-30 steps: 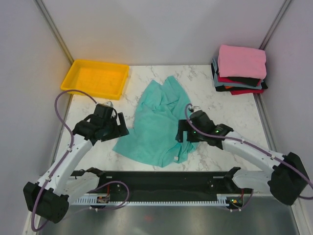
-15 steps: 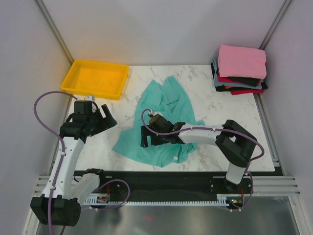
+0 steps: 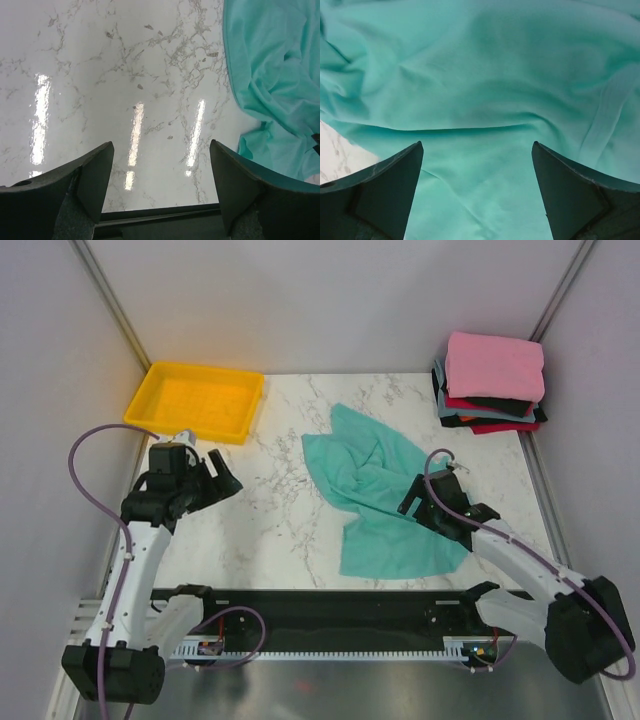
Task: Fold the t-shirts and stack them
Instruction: Flatten the tshirt out
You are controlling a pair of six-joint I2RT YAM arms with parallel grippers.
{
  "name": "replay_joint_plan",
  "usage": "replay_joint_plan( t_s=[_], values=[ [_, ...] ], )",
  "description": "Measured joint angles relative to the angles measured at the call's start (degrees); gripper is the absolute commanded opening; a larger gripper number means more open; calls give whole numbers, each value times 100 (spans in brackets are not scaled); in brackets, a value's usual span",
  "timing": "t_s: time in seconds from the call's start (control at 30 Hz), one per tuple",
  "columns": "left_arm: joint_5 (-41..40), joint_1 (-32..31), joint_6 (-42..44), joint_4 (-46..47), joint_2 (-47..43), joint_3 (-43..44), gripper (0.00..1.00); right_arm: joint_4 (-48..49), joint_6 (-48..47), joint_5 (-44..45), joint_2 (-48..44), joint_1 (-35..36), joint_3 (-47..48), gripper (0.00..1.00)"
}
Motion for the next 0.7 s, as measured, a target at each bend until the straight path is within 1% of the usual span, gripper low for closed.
replay_joint_plan(
  t_s=[0.07, 0.17, 0.27, 0.3, 0.33, 0.37, 0.43, 0.57, 0.7],
  values=[
    [101, -11, -9, 170, 184, 2, 82, -291, -109, 337, -417, -63, 98, 98],
    [96, -227, -98, 459, 715, 42, 82, -592, -391, 649, -461, -61, 560, 98],
    [7, -824, -278, 863, 1394, 153, 81, -719, -748, 654, -269, -59, 1023, 98],
    [-52, -1349, -444, 1283, 2107, 358, 78, -763, -988, 564, -282, 24, 1191, 98],
    [-55, -1375, -452, 1314, 2144, 365, 78, -763, -1001, 560, -286, 28, 1198, 98],
    [-59, -1460, -518, 1401, 2374, 402, 76, -765, -1051, 511, -302, 66, 1202, 98],
    [-87, -1556, -632, 1613, 3042, 813, 76, -841, -1143, 367, -372, 155, 1202, 98],
    [-107, -1578, -708, 2328, 4787, 1910, 75, -885, -1233, 70, -505, 313, 1172, 98],
    [-70, -1580, -710, 2608, 6100, 2898, 75, -890, -1285, -94, -592, 444, 1010, 98]
  ],
)
